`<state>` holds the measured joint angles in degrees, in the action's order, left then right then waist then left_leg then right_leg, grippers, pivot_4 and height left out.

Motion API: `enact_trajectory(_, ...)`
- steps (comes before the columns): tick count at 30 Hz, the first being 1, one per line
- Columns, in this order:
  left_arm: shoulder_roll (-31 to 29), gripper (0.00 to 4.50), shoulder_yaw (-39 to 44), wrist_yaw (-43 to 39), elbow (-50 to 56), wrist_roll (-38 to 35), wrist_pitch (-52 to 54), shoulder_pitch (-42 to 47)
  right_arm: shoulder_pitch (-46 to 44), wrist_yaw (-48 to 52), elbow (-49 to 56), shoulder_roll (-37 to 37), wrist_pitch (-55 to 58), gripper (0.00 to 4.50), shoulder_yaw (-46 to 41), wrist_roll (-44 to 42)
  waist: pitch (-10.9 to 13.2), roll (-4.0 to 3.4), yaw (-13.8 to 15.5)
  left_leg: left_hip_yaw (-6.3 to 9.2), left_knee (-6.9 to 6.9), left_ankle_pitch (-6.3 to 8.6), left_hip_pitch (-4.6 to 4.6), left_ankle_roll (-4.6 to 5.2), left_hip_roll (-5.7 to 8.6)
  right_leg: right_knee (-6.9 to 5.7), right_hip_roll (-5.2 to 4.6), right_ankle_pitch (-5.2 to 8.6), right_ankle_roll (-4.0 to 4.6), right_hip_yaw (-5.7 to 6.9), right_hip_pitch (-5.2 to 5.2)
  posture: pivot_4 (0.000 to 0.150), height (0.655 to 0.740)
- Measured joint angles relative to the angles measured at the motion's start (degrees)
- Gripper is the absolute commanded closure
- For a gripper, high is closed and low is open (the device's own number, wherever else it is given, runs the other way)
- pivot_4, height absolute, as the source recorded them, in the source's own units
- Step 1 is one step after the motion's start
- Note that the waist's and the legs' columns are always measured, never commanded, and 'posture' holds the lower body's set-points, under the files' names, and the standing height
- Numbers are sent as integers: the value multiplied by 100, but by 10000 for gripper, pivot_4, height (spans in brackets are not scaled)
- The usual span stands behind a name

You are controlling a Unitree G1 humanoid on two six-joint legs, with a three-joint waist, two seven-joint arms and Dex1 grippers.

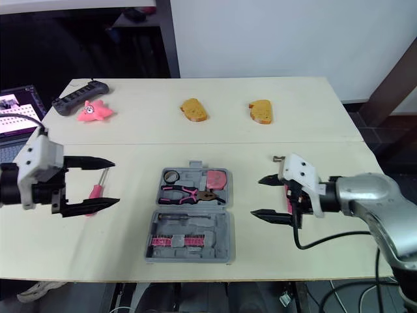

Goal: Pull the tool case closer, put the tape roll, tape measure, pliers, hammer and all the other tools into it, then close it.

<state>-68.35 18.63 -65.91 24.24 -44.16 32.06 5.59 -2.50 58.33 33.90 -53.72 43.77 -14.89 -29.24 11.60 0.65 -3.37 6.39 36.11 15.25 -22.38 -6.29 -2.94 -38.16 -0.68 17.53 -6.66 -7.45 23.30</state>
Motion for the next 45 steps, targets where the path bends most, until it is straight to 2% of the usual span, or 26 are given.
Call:
enact_trajectory(5,106,0,-893,-437,-483,246,-18,923,1021,-827,502,324,62,1161,-631,270,0,0,-62,0,6,0,-2,0,1,0,-1,0,-1,0,-3,1500,7400)
enact_trajectory(8,172,0,-1085,-546,-632,389,-31,1043,1100,-1105,520,356,326,1161,-653,244,1,1,-80,-2,9,0,1,0,0,0,-1,-1,0,-3,-3,1500,7400)
enact_trajectory(14,275,0,-819,-445,-194,285,160,732,232,-1931,-208,872,1063,1161,-290,102,1,4,-61,0,18,-4,2,4,1,-3,-2,-2,5,-5,-11,1500,7400)
enact_trajectory(21,404,0,-194,-98,415,156,386,166,-1255,-3055,-1788,1327,1510,1161,442,713,5,-3,-92,0,10,-4,4,4,0,-5,-1,-4,3,-4,-5,1500,7400)
enact_trajectory(26,547,0,168,182,771,102,527,-283,-2092,-3760,-3166,1850,1486,1161,597,1136,5,-5,-46,4,7,-4,0,4,1,-6,-1,-4,3,-1,-5,1500,7400)
enact_trajectory(33,599,0,457,418,1126,84,715,-607,-2571,-3893,-4348,2012,1066,1161,842,1487,7,-8,-72,4,5,-4,-1,4,1,-6,-2,-4,2,-1,-2,1500,7400)
enact_trajectory(36,614,0,489,512,1203,45,745,-604,-2689,-3944,-4676,2177,980,9824,850,1557,7,-8,-77,4,8,-4,0,4,1,-8,-2,-5,2,-2,-2,1500,7400)
enact_trajectory(43,673,0,457,658,1208,41,746,-594,-2720,-3962,-4904,2370,705,44850,798,1608,5,-7,-82,4,12,-4,3,4,1,-10,-2,-5,2,-1,-7,1500,7400)
enact_trajectory(45,716,0,432,697,1208,43,743,-586,-2702,-3939,-4892,2367,701,44850,791,1611,5,-6,-80,4,13,-4,3,4,1,-10,-2,-5,2,-1,-9,1500,7400)
